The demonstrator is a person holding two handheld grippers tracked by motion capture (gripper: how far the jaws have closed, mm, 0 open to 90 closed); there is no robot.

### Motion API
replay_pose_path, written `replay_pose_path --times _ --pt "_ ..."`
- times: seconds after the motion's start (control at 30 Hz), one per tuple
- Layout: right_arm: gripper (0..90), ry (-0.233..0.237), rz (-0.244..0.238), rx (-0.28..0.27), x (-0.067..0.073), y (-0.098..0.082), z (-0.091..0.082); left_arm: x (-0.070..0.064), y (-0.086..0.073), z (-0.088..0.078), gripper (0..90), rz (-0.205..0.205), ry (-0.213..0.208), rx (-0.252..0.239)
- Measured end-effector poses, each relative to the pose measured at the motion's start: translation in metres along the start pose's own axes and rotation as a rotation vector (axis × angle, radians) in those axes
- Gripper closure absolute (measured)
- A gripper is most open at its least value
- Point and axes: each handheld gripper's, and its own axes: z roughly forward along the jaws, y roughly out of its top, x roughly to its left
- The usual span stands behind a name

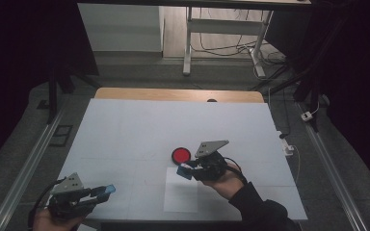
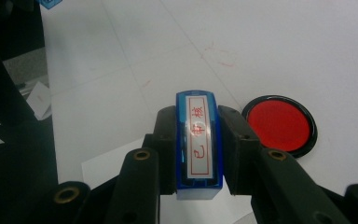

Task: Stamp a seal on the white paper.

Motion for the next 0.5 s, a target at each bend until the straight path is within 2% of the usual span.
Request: replay_pose_path --times 0.5 --pt "69.8 0.016 -0.025 0.031 0.011 -0.005 0.008 0.001 0.0 0.0 68.6 -0.004 -0.002 -0.001"
